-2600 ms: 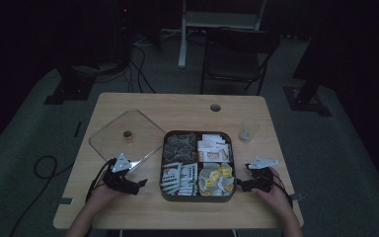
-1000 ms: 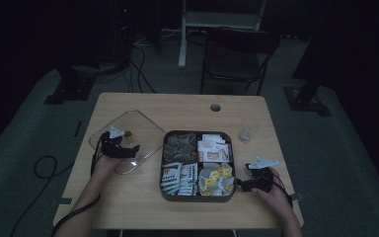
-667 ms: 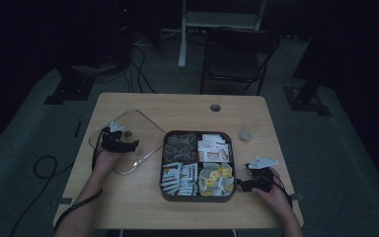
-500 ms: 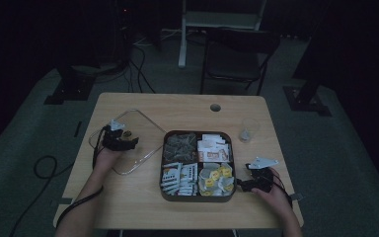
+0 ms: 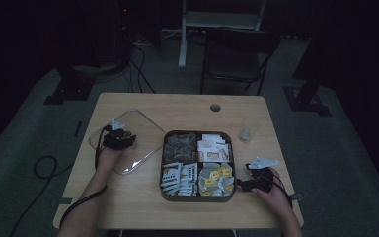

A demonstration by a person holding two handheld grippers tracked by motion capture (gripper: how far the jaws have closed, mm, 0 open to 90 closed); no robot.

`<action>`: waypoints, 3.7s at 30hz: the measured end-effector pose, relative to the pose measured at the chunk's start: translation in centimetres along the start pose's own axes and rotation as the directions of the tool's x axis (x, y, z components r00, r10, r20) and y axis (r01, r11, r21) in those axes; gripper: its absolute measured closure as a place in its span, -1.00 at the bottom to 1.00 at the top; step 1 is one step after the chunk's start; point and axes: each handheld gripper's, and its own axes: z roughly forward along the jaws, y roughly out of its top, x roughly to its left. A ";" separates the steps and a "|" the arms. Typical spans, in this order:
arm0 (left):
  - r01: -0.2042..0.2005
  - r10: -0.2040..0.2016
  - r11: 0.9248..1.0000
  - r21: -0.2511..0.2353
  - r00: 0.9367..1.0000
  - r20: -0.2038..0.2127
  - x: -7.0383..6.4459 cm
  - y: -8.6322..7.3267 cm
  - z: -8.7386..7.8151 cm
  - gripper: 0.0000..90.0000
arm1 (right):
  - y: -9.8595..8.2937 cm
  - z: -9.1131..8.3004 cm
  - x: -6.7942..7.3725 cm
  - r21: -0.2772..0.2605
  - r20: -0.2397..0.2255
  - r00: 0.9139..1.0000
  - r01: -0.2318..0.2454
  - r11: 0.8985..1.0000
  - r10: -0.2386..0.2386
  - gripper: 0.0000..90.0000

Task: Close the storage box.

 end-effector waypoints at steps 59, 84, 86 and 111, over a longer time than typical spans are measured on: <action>-0.106 0.113 0.992 -0.070 0.986 0.120 -3.8 5.5 -5.9 0.32 | 0.0 0.0 0.0 0.001 0.000 1.000 0.000 1.000 0.000 -0.62; -0.263 0.282 0.959 -0.103 0.916 0.286 -11.2 7.1 -6.1 0.32 | 0.0 0.0 0.0 0.000 0.000 1.000 0.001 1.000 -0.001 -0.62; -0.273 0.293 0.956 -0.109 0.908 0.300 -11.8 7.1 -6.1 0.32 | 0.0 0.0 0.0 0.001 0.000 1.000 0.000 1.000 0.000 -0.62; -0.403 0.426 0.902 -0.156 0.767 0.480 -18.8 7.4 -5.3 0.32 | 0.0 0.0 0.0 0.000 0.001 1.000 0.002 1.000 -0.002 -0.62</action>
